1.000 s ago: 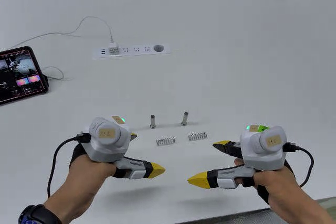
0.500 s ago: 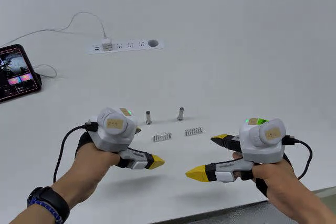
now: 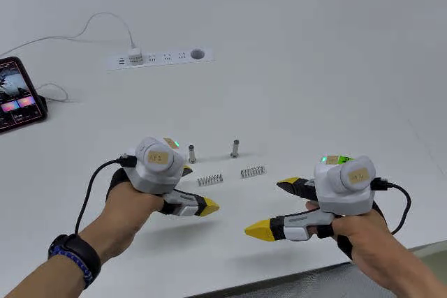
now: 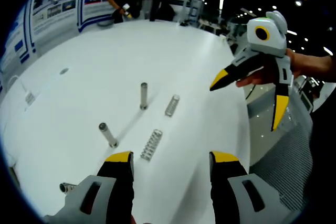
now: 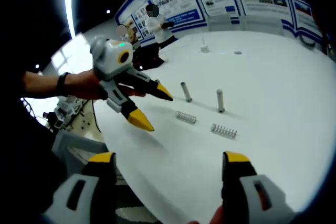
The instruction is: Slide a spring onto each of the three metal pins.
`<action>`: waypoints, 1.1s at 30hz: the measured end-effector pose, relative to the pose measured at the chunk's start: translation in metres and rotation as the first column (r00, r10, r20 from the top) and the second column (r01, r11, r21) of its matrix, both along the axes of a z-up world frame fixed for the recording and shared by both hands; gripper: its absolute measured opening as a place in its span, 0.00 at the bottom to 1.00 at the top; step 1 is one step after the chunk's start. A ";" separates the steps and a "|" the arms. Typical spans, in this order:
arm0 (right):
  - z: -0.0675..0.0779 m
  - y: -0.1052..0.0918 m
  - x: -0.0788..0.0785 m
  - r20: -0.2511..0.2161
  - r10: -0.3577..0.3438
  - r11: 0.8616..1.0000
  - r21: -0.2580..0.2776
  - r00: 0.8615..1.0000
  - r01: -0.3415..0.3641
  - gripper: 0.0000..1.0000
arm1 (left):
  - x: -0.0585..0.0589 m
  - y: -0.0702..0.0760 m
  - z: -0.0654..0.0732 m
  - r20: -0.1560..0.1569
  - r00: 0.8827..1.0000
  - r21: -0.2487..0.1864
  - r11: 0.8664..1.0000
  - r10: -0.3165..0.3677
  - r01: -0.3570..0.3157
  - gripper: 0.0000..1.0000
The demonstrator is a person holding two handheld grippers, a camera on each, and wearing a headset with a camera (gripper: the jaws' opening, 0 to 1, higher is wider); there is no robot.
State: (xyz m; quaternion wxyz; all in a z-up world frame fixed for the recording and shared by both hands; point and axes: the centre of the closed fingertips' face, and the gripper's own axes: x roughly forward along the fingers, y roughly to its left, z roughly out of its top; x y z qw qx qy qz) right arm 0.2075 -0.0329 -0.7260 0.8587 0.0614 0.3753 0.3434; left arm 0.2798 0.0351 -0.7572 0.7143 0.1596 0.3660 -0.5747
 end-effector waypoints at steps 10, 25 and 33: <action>0.000 -0.001 0.000 -0.006 -0.012 1.000 0.009 1.000 0.012 0.83 | 0.008 -0.012 -0.007 -0.005 1.000 -0.028 1.000 0.001 -0.002 0.43; -0.003 -0.005 -0.005 -0.024 -0.019 1.000 0.012 1.000 0.019 0.83 | 0.019 -0.021 -0.029 -0.034 0.998 -0.020 0.998 0.051 -0.052 0.33; -0.005 -0.005 -0.006 -0.029 -0.024 1.000 0.014 0.999 0.025 0.83 | 0.021 -0.019 -0.038 -0.017 0.999 0.007 0.999 0.046 -0.046 0.28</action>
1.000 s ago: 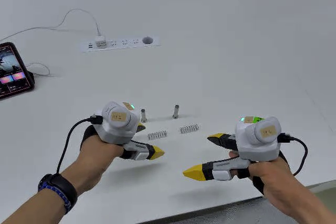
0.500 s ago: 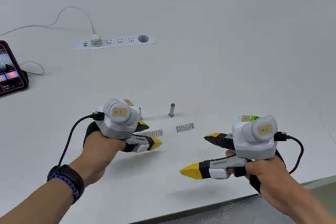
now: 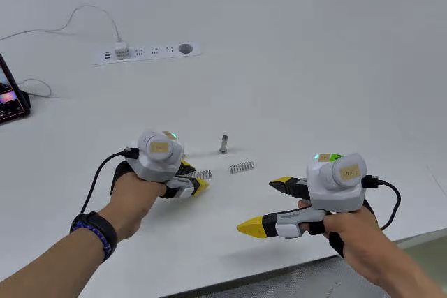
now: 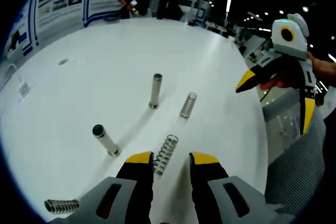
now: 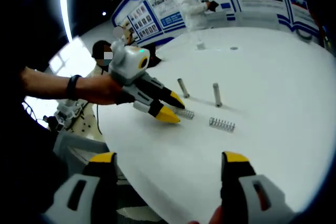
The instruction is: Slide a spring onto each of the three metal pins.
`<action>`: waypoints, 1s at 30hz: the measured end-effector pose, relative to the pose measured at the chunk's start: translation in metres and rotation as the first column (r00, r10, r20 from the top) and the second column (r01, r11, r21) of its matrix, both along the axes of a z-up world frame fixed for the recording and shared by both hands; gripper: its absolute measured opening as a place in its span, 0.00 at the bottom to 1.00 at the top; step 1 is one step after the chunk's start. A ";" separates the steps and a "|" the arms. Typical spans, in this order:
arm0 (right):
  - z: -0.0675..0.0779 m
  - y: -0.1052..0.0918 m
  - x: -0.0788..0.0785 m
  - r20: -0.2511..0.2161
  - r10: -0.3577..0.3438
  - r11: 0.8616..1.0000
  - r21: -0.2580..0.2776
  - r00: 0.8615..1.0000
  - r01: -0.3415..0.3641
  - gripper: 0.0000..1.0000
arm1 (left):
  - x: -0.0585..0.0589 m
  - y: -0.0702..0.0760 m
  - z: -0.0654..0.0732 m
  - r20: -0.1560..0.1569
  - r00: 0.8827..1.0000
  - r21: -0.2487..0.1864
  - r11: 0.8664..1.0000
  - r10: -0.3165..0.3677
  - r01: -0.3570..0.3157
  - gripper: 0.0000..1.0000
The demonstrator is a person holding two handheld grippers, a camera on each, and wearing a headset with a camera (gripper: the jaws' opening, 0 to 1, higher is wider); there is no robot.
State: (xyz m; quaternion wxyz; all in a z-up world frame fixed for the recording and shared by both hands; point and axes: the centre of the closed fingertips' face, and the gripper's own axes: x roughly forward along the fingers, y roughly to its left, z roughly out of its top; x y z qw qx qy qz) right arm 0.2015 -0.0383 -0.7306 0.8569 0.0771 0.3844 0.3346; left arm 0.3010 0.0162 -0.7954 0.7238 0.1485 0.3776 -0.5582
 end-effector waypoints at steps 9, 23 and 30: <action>0.000 0.004 0.001 -0.001 0.004 1.000 0.005 1.000 -0.004 0.83 | -0.003 0.002 -0.006 0.031 0.999 0.034 0.999 -0.026 0.025 0.18; 0.004 0.000 0.000 0.013 -0.006 1.000 0.005 1.000 0.006 0.82 | -0.007 0.007 -0.008 0.039 0.999 0.061 0.998 0.021 -0.023 0.11; 0.004 0.000 -0.003 0.012 -0.007 1.000 0.005 1.000 0.007 0.82 | -0.014 0.017 -0.002 0.026 0.999 0.051 0.998 0.042 -0.044 0.10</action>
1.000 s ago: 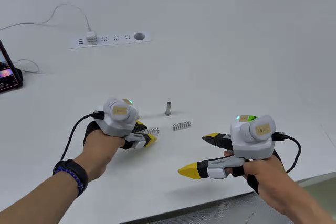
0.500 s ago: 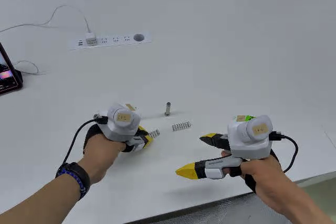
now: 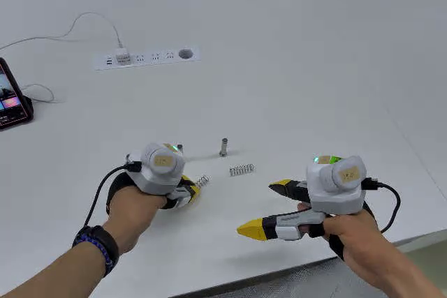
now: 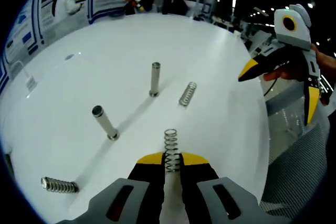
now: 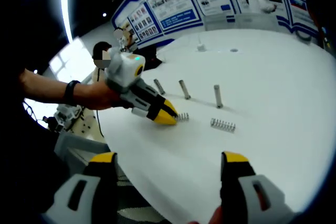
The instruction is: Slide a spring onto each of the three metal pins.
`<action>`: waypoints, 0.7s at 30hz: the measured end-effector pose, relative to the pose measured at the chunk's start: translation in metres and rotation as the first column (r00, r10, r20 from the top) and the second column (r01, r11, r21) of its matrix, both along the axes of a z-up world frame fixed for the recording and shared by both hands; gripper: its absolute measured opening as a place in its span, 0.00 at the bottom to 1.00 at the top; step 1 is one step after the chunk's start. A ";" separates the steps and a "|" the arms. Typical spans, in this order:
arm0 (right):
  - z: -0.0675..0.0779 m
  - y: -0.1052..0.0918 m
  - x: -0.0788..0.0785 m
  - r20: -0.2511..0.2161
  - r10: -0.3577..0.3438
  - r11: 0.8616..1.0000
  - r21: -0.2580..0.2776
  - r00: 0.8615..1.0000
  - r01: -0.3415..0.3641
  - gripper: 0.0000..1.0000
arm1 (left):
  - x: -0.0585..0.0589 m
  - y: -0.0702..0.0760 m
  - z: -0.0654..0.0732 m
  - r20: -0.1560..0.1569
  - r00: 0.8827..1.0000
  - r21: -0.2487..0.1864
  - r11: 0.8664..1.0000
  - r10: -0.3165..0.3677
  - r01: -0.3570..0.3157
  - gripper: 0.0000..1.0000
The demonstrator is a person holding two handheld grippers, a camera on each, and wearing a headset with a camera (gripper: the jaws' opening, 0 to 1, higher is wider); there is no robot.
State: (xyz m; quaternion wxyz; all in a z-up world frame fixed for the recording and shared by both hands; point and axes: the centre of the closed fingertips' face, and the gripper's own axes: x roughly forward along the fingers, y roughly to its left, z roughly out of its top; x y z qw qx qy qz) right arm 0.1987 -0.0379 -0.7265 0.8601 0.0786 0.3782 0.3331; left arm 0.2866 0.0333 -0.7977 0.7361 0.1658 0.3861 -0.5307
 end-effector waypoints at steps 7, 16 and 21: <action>0.000 0.000 -0.004 -0.003 0.000 1.000 0.001 1.000 0.000 0.82 | -0.005 0.008 0.008 -0.013 1.000 -0.020 0.999 0.029 -0.029 0.10; 0.004 0.002 -0.005 0.001 -0.016 1.000 0.026 1.000 0.016 0.81 | -0.011 0.017 0.020 -0.023 0.998 -0.051 0.997 0.054 -0.055 0.10; 0.005 0.004 -0.006 0.001 -0.014 0.999 0.031 1.000 0.014 0.81 | -0.016 0.021 0.029 -0.025 0.998 -0.070 0.996 0.055 -0.057 0.10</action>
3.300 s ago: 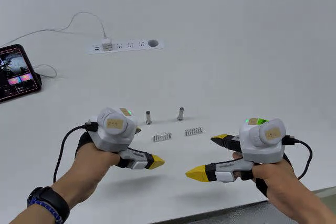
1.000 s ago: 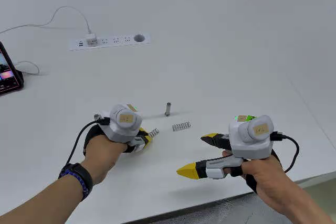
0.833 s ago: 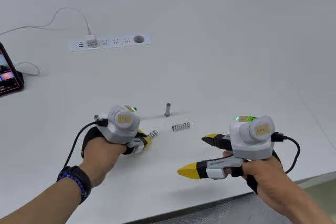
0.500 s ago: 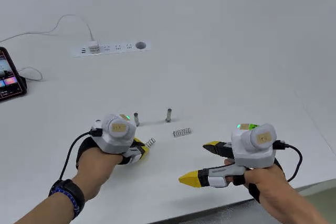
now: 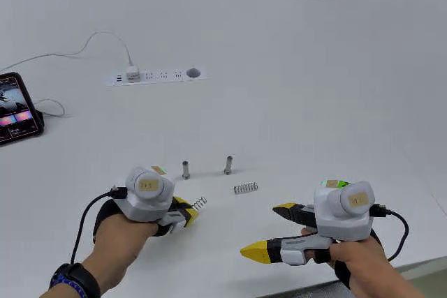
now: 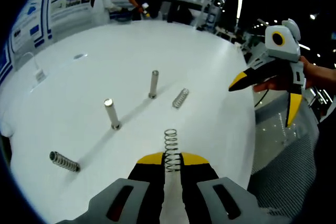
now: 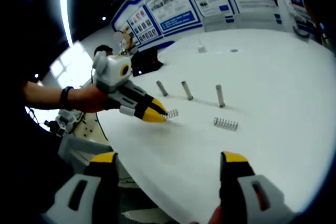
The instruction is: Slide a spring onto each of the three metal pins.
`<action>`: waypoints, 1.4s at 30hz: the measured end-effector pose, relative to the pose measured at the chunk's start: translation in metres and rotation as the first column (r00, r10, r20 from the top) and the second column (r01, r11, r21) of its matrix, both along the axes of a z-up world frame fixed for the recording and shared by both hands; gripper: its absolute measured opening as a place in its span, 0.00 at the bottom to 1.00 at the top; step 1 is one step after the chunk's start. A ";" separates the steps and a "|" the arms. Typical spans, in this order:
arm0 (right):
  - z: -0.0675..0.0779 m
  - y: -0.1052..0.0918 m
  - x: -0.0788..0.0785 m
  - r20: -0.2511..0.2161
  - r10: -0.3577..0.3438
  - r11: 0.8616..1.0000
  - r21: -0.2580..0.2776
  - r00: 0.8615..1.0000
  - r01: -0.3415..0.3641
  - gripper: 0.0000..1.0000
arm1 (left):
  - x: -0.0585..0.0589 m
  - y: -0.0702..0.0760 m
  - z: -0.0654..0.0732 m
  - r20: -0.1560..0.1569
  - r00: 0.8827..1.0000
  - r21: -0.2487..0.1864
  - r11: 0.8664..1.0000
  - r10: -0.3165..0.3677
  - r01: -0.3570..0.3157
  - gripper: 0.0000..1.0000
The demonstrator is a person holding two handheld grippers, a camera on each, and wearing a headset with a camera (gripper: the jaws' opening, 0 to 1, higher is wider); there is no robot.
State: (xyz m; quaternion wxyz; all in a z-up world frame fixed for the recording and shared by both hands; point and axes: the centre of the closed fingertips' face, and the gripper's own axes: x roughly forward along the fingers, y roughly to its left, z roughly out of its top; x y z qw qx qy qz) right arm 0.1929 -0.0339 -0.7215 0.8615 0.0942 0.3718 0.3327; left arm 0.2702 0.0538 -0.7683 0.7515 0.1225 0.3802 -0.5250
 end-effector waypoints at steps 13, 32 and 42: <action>0.007 0.004 0.001 0.012 0.006 1.000 0.016 1.000 -0.006 0.80 | -0.002 0.020 0.020 0.004 0.999 -0.044 0.998 0.035 -0.035 0.10; 0.013 0.019 0.006 0.007 -0.006 0.994 0.105 1.000 0.005 0.78 | -0.018 0.058 0.050 0.010 0.995 -0.089 0.991 0.103 -0.102 0.10; 0.016 0.031 0.014 0.011 0.021 0.992 0.128 1.000 -0.022 0.76 | -0.020 0.069 0.057 0.024 0.995 -0.087 0.991 0.100 -0.098 0.10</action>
